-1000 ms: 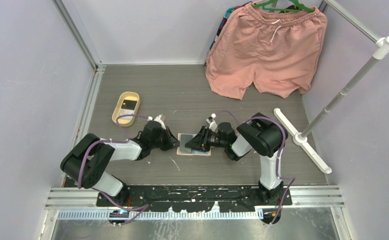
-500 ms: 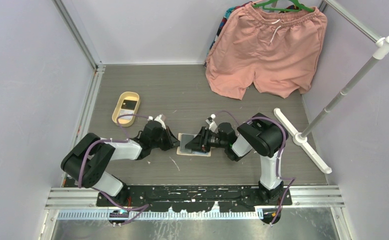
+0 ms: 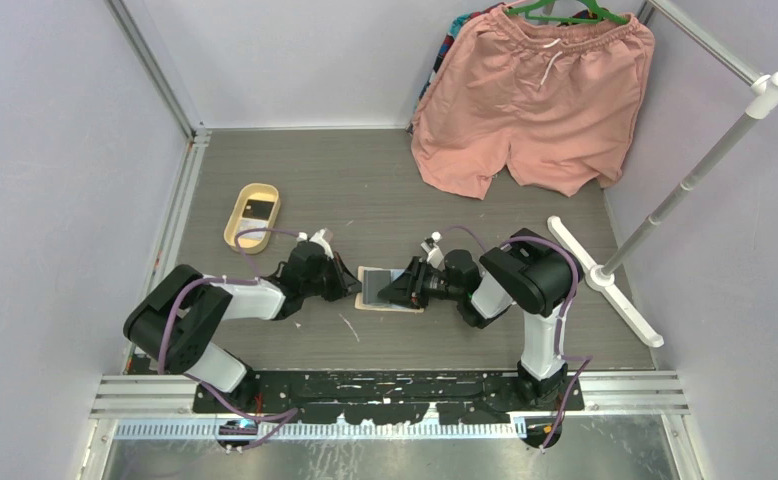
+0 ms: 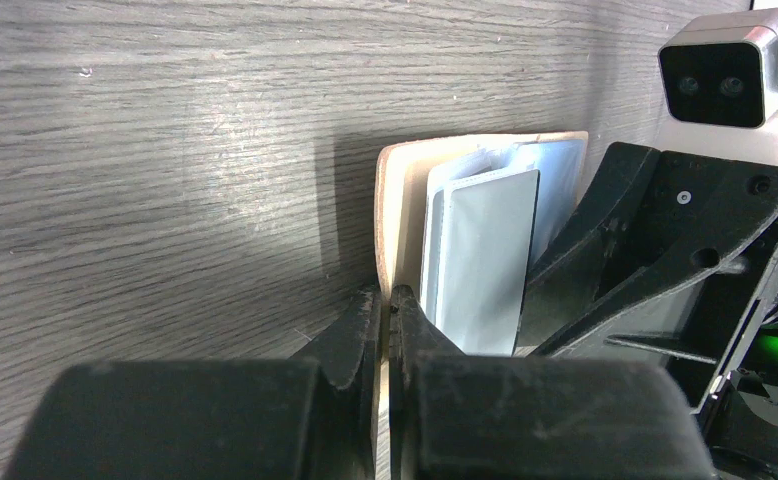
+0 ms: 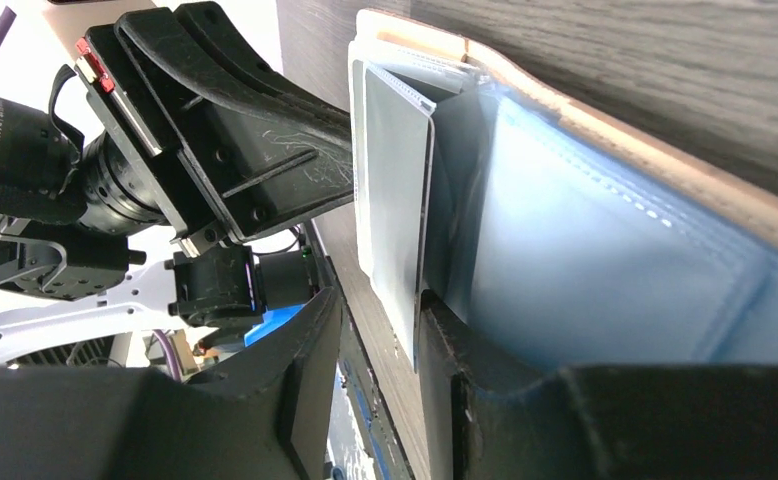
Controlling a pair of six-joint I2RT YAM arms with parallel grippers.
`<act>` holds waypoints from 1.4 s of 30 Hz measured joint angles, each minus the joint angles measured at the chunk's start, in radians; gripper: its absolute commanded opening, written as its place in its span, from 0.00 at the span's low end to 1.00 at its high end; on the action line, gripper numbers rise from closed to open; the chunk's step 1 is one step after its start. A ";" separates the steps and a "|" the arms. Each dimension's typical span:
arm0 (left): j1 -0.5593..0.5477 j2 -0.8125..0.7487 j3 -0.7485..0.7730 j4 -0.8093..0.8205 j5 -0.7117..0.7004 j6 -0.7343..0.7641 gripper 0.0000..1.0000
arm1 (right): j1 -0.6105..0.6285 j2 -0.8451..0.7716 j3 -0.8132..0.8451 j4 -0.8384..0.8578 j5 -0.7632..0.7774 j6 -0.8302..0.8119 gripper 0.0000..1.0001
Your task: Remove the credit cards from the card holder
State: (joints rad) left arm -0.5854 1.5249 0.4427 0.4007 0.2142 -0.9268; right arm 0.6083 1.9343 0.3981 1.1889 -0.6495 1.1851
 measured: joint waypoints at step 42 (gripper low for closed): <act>-0.003 0.015 0.004 0.032 0.002 -0.017 0.46 | -0.046 -0.390 0.027 -0.713 0.163 -0.301 0.50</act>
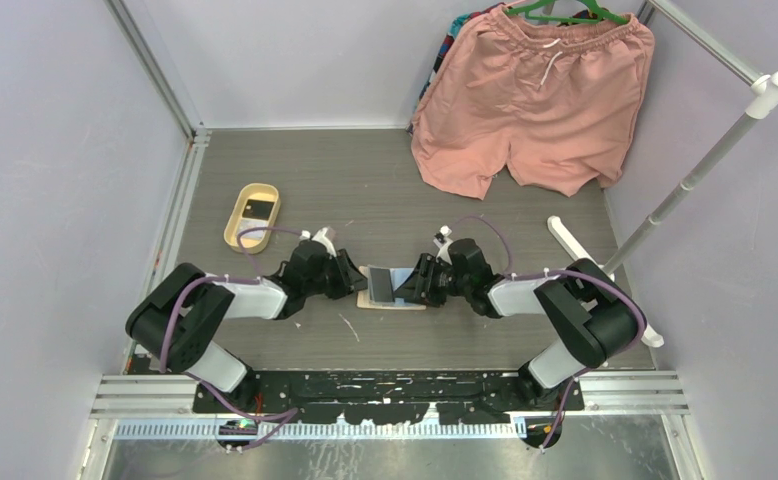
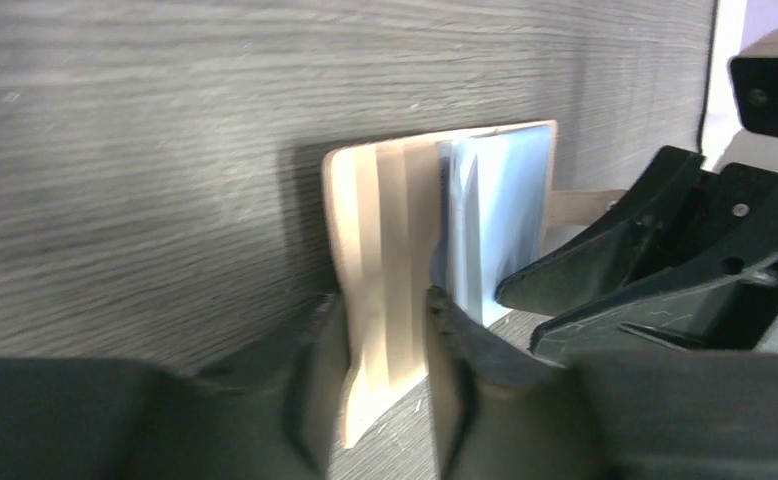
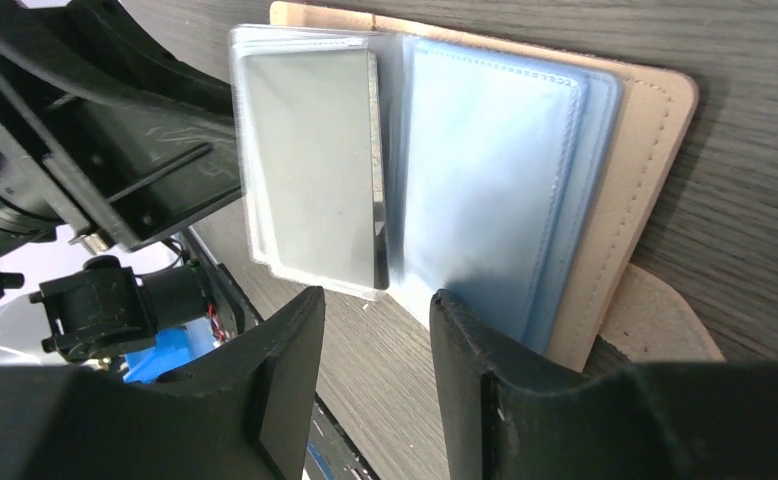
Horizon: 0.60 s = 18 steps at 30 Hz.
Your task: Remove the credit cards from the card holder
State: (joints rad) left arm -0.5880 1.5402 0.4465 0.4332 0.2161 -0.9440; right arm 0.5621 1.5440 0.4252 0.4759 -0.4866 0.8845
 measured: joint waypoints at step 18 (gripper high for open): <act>0.133 -0.275 0.075 -0.504 -0.210 0.130 1.00 | 0.000 0.000 0.009 -0.019 -0.001 -0.023 0.50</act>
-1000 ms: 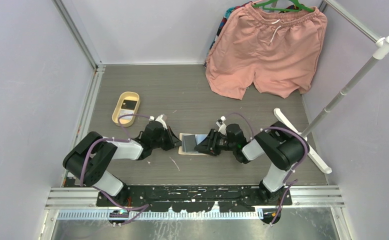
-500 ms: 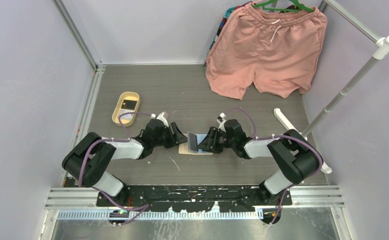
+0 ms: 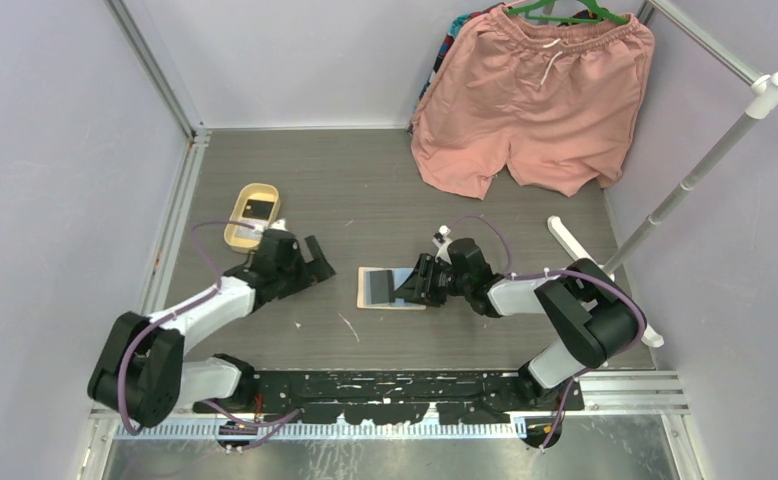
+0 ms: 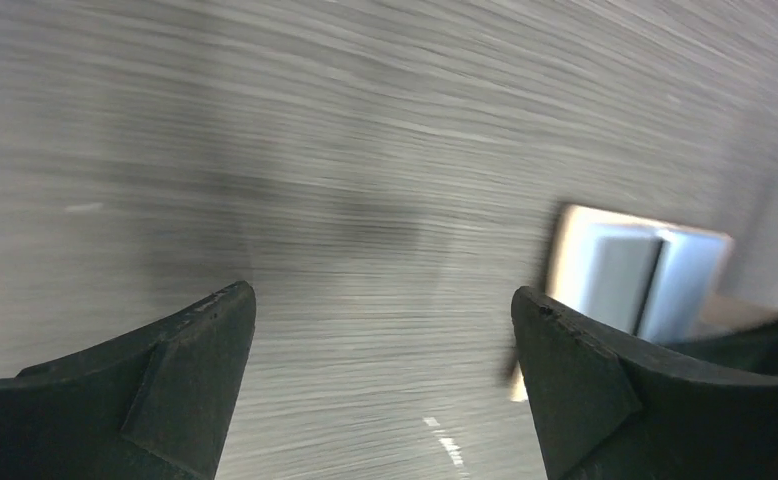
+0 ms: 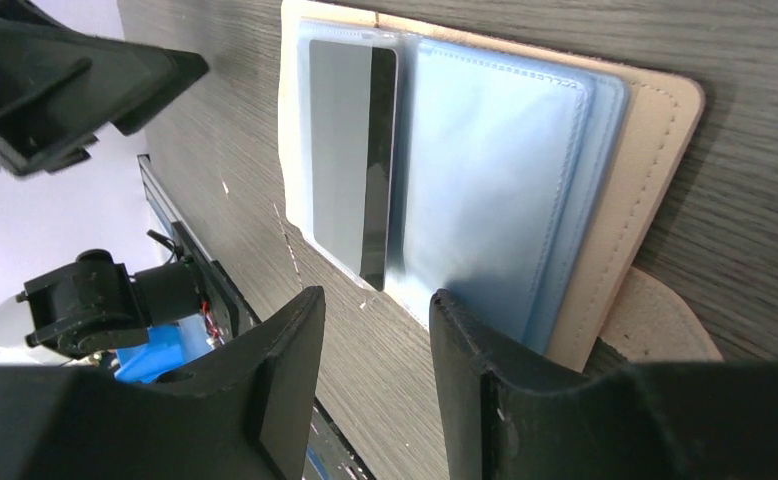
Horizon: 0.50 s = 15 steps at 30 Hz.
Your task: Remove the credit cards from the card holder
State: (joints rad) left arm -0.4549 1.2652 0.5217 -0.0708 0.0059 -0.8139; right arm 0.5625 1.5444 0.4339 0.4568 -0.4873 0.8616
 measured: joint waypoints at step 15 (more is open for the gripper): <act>0.436 0.014 0.334 -0.359 -0.045 0.286 0.86 | -0.002 0.012 0.006 0.002 -0.028 -0.018 0.50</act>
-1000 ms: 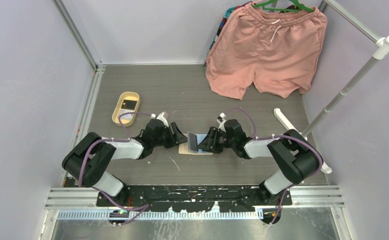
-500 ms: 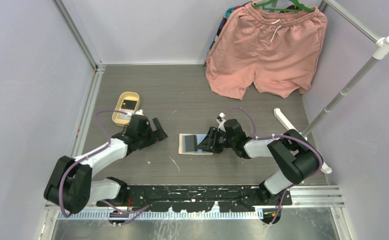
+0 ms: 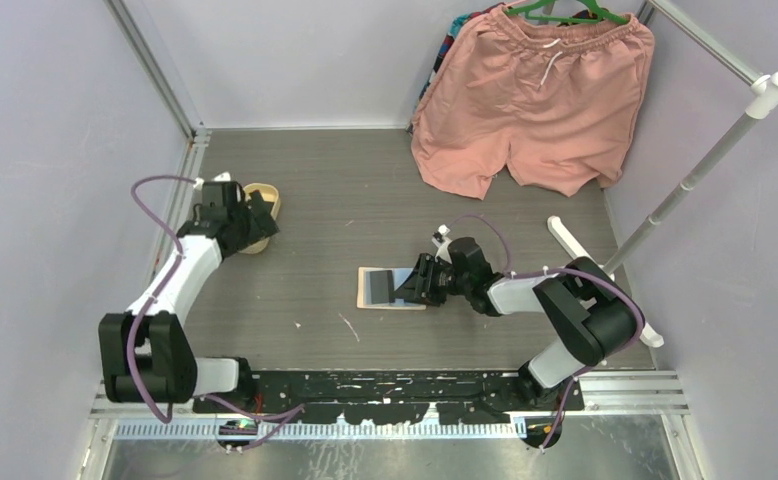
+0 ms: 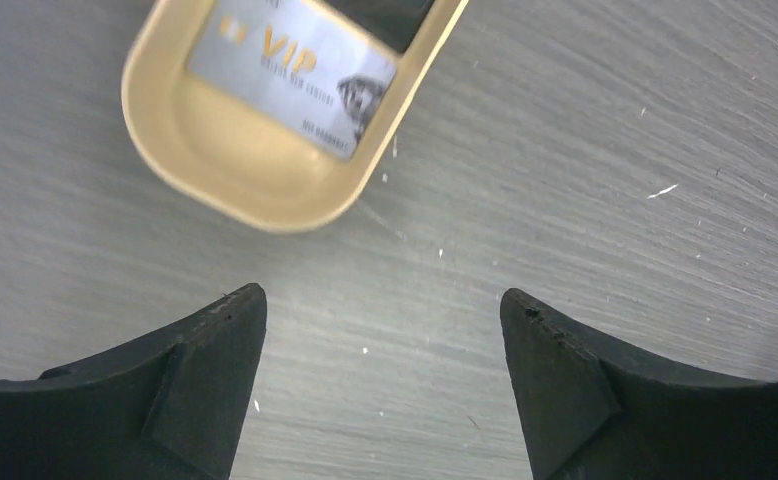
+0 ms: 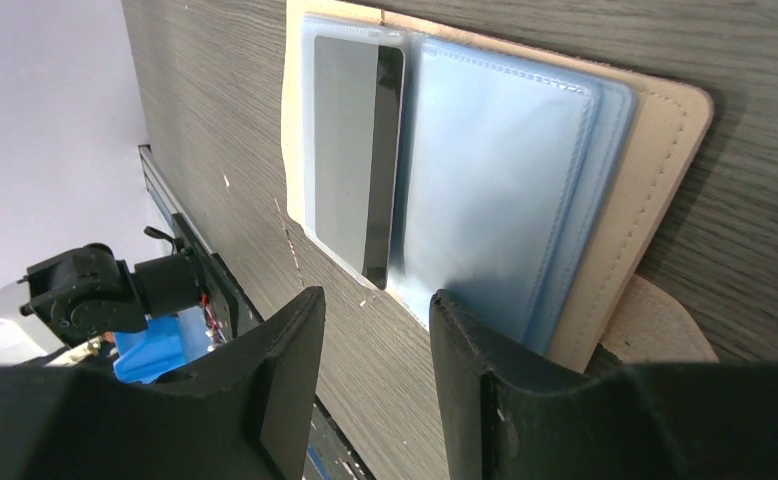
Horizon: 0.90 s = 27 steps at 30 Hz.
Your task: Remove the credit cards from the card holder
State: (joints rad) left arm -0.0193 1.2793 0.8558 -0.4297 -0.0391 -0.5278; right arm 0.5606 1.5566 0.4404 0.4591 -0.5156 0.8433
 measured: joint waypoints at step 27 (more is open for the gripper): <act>0.003 0.594 0.489 -0.129 0.025 0.431 0.20 | -0.001 0.002 0.006 -0.005 -0.016 -0.028 0.51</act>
State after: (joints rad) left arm -0.0166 1.8732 1.3453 -0.5591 -0.0139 -0.0967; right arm 0.5598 1.5581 0.4461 0.4538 -0.5320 0.8154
